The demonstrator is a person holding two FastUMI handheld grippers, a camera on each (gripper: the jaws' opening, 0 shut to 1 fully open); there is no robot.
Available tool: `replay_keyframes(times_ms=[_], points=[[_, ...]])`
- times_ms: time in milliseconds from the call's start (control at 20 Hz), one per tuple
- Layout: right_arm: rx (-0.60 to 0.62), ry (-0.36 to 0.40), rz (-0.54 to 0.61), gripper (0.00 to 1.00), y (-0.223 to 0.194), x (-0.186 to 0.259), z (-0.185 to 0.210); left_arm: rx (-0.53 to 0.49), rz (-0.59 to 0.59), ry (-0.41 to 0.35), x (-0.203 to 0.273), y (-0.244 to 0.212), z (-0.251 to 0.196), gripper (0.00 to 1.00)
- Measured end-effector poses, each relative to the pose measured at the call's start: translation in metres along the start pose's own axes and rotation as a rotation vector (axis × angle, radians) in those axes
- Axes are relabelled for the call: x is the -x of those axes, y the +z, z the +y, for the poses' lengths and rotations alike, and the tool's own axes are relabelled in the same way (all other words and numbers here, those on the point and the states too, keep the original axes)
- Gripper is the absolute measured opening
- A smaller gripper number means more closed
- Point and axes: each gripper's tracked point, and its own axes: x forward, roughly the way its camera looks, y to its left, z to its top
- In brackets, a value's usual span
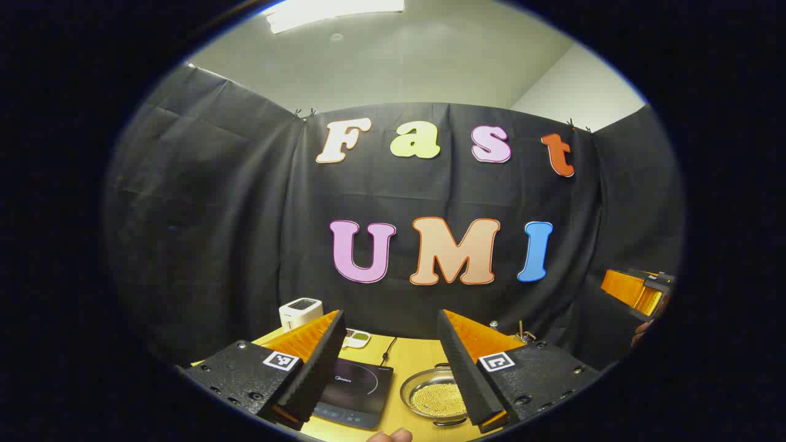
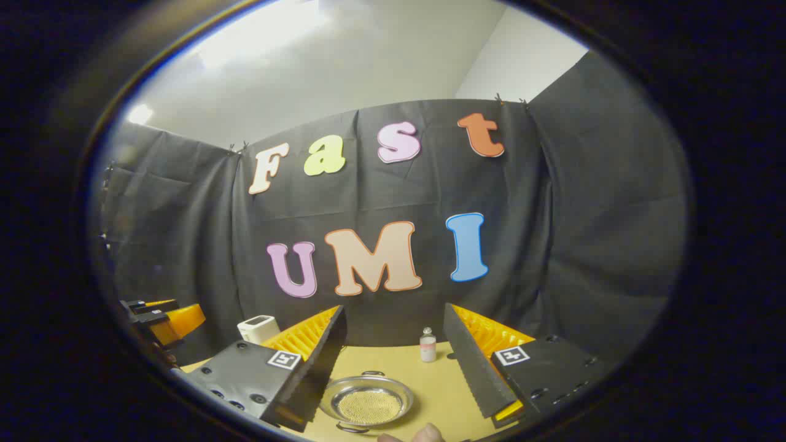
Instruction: First push the handle of the pot to place it horizontally, then grasp the pot with both hands and set it on the induction cooktop.
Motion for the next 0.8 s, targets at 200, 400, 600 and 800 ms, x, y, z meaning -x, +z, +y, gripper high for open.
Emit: replay_keyframes(times_ms=[200, 400, 600, 800], points=[[0.004, -0.008, 0.031, 0.98, -0.008, -0.005, 0.003, -0.01, -0.002, -0.04, -0.005, -0.001, -0.004, 0.86], [0.024, -0.027, 0.039, 0.92, -0.011, -0.006, 0.006, -0.008, 0.016, -0.049, -0.007, -0.007, 0.004, 0.9], [0.008, -0.04, 0.051, 0.92, -0.012, -0.006, 0.012, -0.019, 0.003, -0.055, -0.007, -0.003, 0.013, 0.9], [0.006, -0.043, 0.064, 0.98, -0.016, -0.003, 0.021, -0.013, 0.012, -0.06, -0.005, -0.005, 0.021, 0.86]])
